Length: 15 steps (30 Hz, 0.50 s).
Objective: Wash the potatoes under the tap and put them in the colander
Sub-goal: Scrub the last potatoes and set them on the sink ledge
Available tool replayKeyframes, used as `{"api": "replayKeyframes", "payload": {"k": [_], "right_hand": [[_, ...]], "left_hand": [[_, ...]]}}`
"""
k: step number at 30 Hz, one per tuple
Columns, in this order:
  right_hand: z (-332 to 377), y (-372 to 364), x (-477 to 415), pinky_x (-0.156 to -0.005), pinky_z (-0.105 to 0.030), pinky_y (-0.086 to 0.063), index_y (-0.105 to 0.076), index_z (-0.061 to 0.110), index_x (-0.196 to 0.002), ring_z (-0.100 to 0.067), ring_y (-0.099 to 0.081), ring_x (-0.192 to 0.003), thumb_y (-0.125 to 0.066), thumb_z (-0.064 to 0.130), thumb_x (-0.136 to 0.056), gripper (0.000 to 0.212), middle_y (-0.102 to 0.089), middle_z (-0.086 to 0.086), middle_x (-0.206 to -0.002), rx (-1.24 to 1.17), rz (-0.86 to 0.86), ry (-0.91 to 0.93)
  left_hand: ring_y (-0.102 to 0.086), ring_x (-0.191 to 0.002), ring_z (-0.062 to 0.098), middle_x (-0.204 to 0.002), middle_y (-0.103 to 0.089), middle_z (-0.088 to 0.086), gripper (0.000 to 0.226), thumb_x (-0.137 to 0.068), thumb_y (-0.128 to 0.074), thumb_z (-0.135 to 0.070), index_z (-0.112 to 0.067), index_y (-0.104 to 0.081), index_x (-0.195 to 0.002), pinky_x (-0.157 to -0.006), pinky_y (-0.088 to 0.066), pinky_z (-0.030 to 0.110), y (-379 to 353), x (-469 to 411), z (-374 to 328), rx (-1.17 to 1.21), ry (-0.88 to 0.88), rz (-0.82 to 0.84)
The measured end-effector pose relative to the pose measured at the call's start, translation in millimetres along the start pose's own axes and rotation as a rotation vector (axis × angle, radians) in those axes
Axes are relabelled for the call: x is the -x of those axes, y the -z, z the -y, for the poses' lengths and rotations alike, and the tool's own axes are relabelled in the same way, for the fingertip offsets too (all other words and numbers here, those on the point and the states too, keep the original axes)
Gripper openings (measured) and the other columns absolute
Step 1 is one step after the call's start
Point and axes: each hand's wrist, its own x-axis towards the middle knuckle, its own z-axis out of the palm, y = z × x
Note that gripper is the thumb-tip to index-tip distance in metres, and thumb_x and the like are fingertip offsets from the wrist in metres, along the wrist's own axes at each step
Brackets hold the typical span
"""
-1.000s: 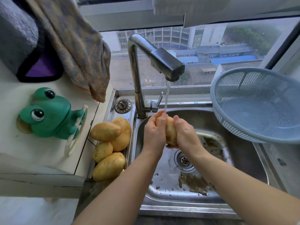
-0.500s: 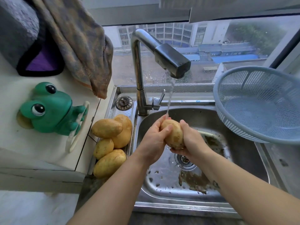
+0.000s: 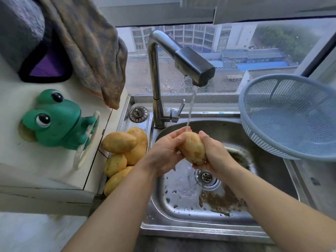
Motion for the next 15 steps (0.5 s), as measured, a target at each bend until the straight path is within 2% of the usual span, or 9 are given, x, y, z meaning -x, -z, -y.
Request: {"api": "replayKeyframes", "payload": {"k": [2, 5, 9, 11, 13, 15], "right_hand": [[4, 4, -1, -0.048, -0.03, -0.051, -0.066, 0.019, -0.105, -0.024, -0.066, -0.068, -0.043, 0.045, -0.099, 0.036, -0.067, -0.014, -0.088, 0.088, 0.037, 0.042], [12, 9, -3, -0.047, -0.03, -0.052, -0.071, 0.028, -0.094, -0.028, -0.069, -0.074, -0.045, 0.039, -0.1, 0.029, -0.07, -0.015, -0.095, 0.248, 0.086, 0.117], [20, 8, -6, -0.054, -0.037, -0.057, -0.07, 0.027, -0.106, -0.034, -0.07, -0.08, -0.046, 0.04, -0.099, 0.028, -0.069, -0.018, -0.101, 0.309, 0.087, 0.13], [23, 10, -8, -0.061, -0.042, -0.057, -0.07, 0.026, -0.11, -0.034, -0.07, -0.082, -0.046, 0.041, -0.099, 0.03, -0.07, -0.018, -0.101, 0.338, 0.107, 0.121], [28, 13, -9, -0.065, -0.043, -0.058, -0.069, 0.025, -0.11, -0.034, -0.07, -0.084, -0.047, 0.044, -0.098, 0.032, -0.07, -0.017, -0.1, 0.339, 0.16, 0.081], [34, 17, -11, -0.062, -0.04, -0.057, -0.068, 0.023, -0.108, -0.033, -0.07, -0.082, -0.048, 0.048, -0.097, 0.034, -0.07, -0.017, -0.1, 0.315, 0.22, 0.015]], "left_hand": [[-0.058, -0.114, 0.027, -0.129, -0.056, 0.013, 0.035, -0.098, -0.048, -0.012, -0.011, -0.053, -0.133, -0.097, -0.052, 0.04, 5, 4, -9, -0.121, 0.069, 0.089], [-0.059, -0.118, 0.031, -0.13, -0.056, 0.015, 0.047, -0.093, -0.056, -0.015, -0.012, -0.049, -0.139, -0.098, -0.051, 0.042, 8, 7, -20, -0.296, 0.145, 0.192], [-0.063, -0.111, 0.032, -0.122, -0.06, 0.013, 0.042, -0.091, -0.061, -0.019, -0.017, -0.055, -0.133, -0.089, -0.056, 0.04, 3, 4, -24, -0.4, 0.115, 0.131], [-0.064, -0.11, 0.03, -0.121, -0.06, 0.013, 0.039, -0.094, -0.058, -0.02, -0.018, -0.056, -0.133, -0.088, -0.056, 0.039, 7, 3, -25, -0.412, 0.109, 0.154], [-0.061, -0.116, 0.033, -0.13, -0.056, 0.018, 0.042, -0.094, -0.059, -0.019, -0.018, -0.055, -0.136, -0.091, -0.055, 0.039, 14, 4, -29, -0.342, 0.14, 0.24], [-0.057, -0.122, 0.037, -0.135, -0.051, 0.02, 0.047, -0.091, -0.06, -0.017, -0.016, -0.055, -0.137, -0.093, -0.054, 0.04, 21, 5, -33, -0.235, 0.176, 0.296]]}}
